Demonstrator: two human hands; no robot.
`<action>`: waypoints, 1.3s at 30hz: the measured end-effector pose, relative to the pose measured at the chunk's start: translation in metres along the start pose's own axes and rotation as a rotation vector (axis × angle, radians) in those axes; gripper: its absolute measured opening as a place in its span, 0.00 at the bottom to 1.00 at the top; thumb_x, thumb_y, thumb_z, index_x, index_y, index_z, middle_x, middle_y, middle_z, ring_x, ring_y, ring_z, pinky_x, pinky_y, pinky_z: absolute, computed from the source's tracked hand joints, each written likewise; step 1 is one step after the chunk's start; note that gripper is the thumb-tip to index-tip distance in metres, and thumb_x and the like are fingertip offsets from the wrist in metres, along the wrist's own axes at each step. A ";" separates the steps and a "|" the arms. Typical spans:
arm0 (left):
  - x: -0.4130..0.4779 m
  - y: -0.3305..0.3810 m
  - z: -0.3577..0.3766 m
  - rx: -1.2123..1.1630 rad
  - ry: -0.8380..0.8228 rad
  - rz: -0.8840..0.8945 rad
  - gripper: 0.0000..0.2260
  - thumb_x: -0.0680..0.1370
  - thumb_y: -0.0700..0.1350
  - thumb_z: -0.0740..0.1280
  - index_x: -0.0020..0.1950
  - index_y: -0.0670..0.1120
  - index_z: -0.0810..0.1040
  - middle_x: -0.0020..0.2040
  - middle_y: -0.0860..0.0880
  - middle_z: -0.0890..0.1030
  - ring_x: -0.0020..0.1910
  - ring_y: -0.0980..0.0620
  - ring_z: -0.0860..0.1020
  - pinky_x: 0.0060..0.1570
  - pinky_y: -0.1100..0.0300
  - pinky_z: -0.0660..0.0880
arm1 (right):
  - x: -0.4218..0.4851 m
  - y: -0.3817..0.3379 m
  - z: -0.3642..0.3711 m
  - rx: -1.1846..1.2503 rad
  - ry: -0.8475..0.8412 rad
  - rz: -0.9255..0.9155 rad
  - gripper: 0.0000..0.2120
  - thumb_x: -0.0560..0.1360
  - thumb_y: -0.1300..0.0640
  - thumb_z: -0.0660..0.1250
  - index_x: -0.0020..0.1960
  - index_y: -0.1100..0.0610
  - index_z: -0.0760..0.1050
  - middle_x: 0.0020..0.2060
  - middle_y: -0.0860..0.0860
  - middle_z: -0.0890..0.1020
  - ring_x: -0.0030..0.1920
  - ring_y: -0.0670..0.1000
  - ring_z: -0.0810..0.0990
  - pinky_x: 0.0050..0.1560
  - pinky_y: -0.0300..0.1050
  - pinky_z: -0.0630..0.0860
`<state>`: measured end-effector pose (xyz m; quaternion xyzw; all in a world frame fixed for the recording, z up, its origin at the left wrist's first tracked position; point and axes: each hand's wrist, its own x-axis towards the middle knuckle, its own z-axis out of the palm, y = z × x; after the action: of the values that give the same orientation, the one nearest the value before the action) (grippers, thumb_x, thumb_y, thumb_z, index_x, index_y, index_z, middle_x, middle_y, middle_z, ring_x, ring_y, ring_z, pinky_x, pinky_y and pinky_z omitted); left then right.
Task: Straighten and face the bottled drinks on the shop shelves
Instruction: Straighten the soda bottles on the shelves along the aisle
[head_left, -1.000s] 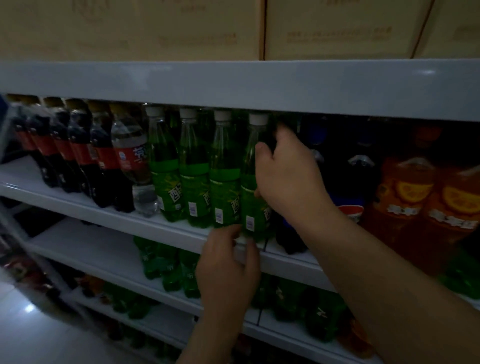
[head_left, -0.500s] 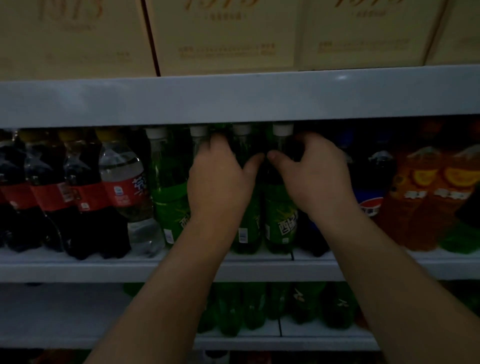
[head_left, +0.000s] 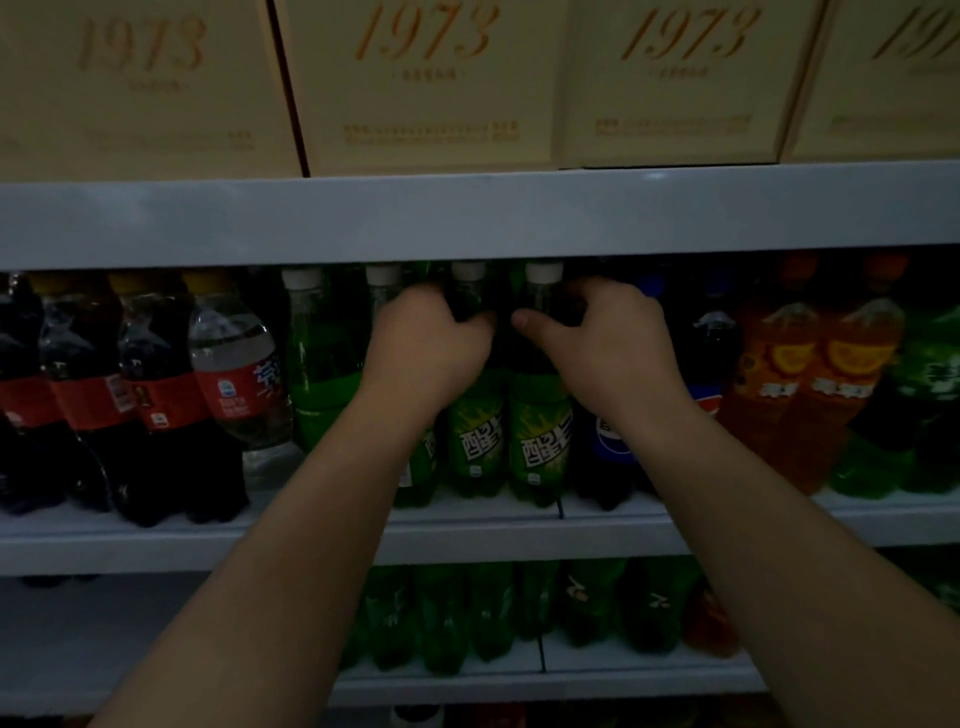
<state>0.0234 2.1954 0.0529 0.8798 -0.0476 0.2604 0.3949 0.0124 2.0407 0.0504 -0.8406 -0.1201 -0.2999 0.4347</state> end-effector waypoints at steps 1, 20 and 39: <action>-0.002 0.001 0.001 0.036 0.028 0.036 0.10 0.73 0.53 0.69 0.43 0.47 0.78 0.38 0.52 0.78 0.35 0.56 0.75 0.28 0.66 0.66 | 0.000 0.001 0.001 -0.008 0.000 -0.008 0.09 0.72 0.45 0.70 0.45 0.50 0.77 0.32 0.35 0.72 0.30 0.30 0.71 0.28 0.22 0.68; 0.004 0.001 -0.011 -0.012 -0.120 -0.088 0.05 0.72 0.44 0.66 0.45 0.45 0.78 0.39 0.45 0.81 0.37 0.46 0.81 0.38 0.49 0.81 | -0.010 -0.001 0.011 0.171 0.009 0.158 0.17 0.73 0.48 0.70 0.57 0.57 0.75 0.32 0.51 0.81 0.22 0.47 0.79 0.20 0.43 0.75; -0.029 -0.070 -0.090 0.164 0.407 0.117 0.07 0.74 0.45 0.68 0.50 0.46 0.79 0.39 0.56 0.76 0.40 0.56 0.73 0.38 0.71 0.62 | -0.026 -0.078 0.085 0.187 -0.275 -0.004 0.12 0.80 0.56 0.56 0.63 0.52 0.68 0.49 0.51 0.78 0.45 0.53 0.80 0.49 0.54 0.79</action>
<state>-0.0194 2.3044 0.0414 0.8340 0.0033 0.4580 0.3077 -0.0104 2.1566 0.0485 -0.8293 -0.2078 -0.1705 0.4899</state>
